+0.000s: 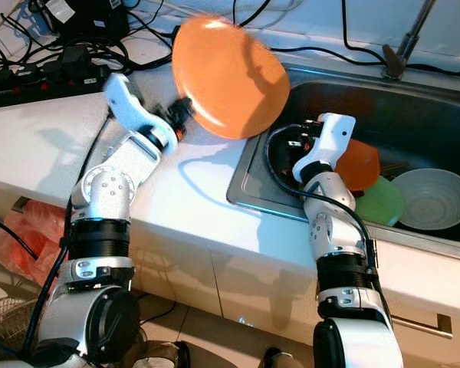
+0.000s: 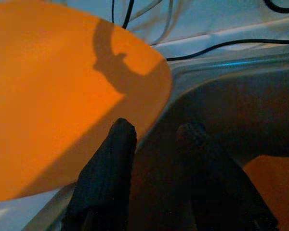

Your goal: Kitchen organization

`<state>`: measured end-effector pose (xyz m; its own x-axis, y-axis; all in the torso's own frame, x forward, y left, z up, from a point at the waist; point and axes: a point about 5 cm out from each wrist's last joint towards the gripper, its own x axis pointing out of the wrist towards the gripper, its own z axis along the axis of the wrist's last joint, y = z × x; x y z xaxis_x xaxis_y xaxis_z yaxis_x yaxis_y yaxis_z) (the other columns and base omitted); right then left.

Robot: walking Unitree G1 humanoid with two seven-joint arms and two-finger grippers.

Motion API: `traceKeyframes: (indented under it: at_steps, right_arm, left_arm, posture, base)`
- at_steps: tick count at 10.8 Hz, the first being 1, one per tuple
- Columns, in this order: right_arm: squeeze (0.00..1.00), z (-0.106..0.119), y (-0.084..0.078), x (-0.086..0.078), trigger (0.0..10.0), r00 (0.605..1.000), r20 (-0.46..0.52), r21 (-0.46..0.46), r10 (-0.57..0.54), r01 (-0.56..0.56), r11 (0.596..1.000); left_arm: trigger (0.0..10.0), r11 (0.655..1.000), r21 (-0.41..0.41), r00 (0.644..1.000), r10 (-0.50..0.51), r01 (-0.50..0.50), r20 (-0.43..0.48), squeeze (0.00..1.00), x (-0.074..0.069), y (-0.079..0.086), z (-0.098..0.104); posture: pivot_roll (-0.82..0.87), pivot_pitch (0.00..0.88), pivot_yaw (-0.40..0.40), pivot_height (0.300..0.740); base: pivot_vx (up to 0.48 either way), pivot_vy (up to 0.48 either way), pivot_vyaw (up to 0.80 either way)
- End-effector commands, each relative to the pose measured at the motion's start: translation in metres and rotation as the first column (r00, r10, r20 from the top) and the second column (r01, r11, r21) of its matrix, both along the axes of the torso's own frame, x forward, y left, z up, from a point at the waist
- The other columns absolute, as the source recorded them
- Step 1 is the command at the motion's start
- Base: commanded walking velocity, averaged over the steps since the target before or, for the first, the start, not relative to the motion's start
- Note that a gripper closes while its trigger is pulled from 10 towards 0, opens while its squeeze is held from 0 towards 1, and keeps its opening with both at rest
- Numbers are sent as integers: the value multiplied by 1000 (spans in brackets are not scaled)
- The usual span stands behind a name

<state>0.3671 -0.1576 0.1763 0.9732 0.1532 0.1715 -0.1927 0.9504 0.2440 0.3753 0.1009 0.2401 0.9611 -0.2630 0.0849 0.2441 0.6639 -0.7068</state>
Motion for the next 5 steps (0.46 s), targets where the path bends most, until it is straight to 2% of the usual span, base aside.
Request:
traceKeyframes:
  at_steps: [1,5]
  right_arm:
    - [0,2,-3,2,10000,1000,0,6,-6,6,1000]
    - [0,3,-5,4,10000,1000,5,11,-14,14,1000]
  left_arm:
    - [0,1000,-31,995,-2,5,97,0,-4,-1,16]
    - [0,997,-73,991,11,-2,135,0,-6,2,19]
  posture:
    - [54,95,-3,740]
    - [59,86,-11,740]
  base:
    - [0,0,0]
    - [0,0,0]
